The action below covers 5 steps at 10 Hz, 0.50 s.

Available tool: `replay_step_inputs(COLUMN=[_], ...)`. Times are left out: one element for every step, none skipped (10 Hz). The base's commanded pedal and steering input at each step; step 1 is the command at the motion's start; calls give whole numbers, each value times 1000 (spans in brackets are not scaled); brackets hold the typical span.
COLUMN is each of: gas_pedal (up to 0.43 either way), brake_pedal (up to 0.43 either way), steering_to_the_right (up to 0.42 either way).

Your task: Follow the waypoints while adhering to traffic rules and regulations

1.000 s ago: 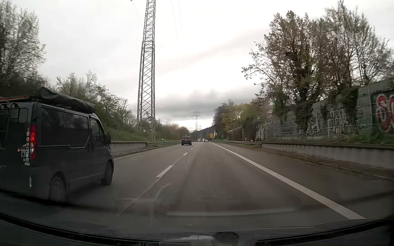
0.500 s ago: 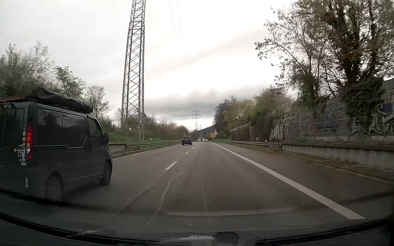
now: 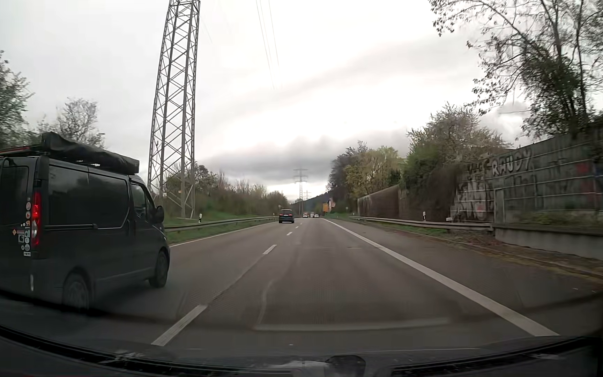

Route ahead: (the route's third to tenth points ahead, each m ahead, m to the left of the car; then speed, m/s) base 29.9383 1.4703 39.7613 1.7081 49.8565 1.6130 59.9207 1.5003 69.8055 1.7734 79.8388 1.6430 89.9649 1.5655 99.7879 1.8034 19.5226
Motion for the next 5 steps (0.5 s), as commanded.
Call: replay_step_inputs(gas_pedal=[130, 118, 118, 67, 0], brake_pedal=[0, 0, 0, 0, 0], steering_to_the_right=[0, 2, 2, 2, 2])
